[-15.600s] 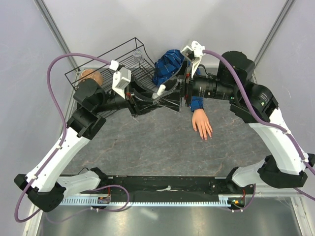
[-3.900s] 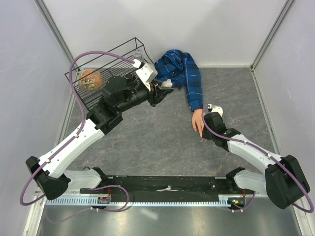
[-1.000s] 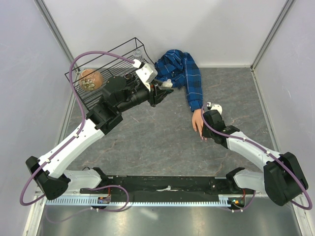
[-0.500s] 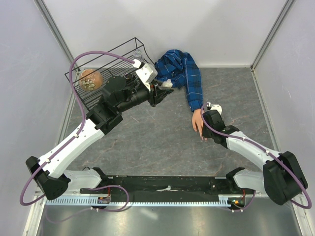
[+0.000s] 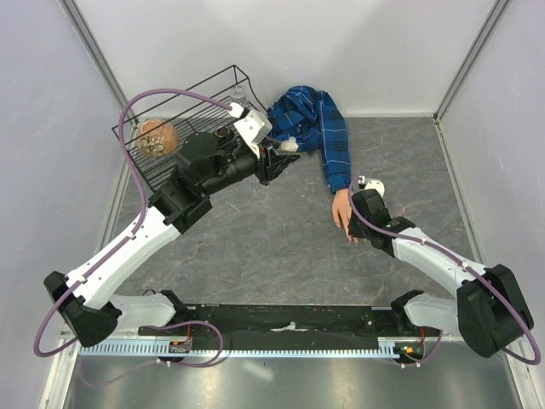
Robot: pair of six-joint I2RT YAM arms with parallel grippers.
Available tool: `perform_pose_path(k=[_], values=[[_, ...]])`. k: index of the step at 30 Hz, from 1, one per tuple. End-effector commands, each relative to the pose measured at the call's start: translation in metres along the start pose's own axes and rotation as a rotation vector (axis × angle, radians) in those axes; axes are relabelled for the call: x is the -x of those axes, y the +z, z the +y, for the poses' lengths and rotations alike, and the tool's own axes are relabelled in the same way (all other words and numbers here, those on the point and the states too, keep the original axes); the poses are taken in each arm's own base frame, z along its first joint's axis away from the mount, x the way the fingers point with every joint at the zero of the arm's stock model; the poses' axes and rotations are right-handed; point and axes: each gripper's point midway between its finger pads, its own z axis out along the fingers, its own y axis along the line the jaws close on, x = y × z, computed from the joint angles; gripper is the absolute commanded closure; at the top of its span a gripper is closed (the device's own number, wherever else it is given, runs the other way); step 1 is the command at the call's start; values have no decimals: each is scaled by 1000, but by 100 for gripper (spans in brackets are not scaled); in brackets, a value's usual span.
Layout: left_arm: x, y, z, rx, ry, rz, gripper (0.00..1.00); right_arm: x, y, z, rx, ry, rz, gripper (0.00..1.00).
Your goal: Paint the nails
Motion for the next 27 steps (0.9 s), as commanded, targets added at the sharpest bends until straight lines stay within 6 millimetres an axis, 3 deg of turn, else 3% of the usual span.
perform_pose_path(k=[1,15,22,27], values=[[31,-8,-3,0,-3,-87,98,0,-5,0,14,24,-14,100],[32,-10,-4,-5,-8,-91,98,-11,-2,-4,-1,29,12,100],[34,-11,-4,-2,-5,-96,98,18,-14,5,20,25,-35,100],[37,-13,-3,7,3,-103,98,52,-39,9,24,-17,-86,100]])
